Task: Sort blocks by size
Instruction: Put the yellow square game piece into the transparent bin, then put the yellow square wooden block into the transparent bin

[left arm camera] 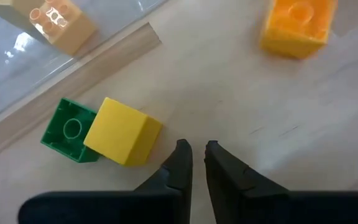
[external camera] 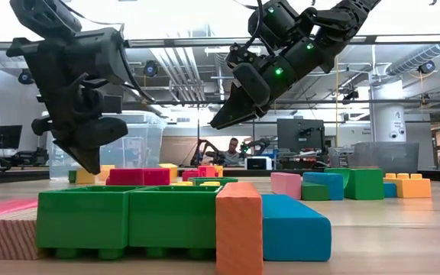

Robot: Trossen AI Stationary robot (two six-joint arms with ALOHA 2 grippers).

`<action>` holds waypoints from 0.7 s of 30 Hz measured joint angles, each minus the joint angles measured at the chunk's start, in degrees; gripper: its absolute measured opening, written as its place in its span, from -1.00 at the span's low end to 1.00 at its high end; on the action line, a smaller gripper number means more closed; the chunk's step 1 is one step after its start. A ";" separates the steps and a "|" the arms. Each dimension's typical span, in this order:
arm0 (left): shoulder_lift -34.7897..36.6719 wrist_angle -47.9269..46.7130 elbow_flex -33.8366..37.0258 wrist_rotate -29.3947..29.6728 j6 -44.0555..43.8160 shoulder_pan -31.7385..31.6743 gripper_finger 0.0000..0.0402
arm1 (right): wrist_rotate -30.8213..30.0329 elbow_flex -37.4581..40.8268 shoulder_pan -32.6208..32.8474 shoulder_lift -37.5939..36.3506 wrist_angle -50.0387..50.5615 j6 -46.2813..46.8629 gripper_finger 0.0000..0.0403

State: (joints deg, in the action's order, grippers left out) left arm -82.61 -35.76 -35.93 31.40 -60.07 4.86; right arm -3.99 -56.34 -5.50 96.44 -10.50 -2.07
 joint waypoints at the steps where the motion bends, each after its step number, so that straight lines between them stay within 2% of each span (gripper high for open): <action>1: 0.00 -0.12 -0.24 -0.14 0.59 0.00 -0.89 | 0.00 0.00 0.00 0.00 0.00 0.02 -0.07; 5: 0.00 -0.13 -2.27 -1.57 5.68 0.12 -0.90 | -0.08 0.00 -0.02 0.00 0.00 1.22 -0.08; 12: 1.70 -0.47 -7.51 -1.07 21.00 2.10 -0.90 | -1.41 -1.69 -0.15 2.72 -4.66 0.26 -0.11; 15: 5.06 -3.06 -8.71 1.27 23.96 2.26 -0.90 | -5.12 -6.16 -0.61 5.19 -3.49 -0.10 -0.05; 21: 16.64 -6.23 -8.22 5.59 27.19 2.73 -0.90 | -5.91 -15.83 -1.08 11.41 0.54 -3.30 0.08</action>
State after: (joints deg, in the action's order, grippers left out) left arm -65.97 -41.99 -44.15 36.99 -32.88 7.60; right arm -9.90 -72.16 -6.58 107.85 -9.96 -5.37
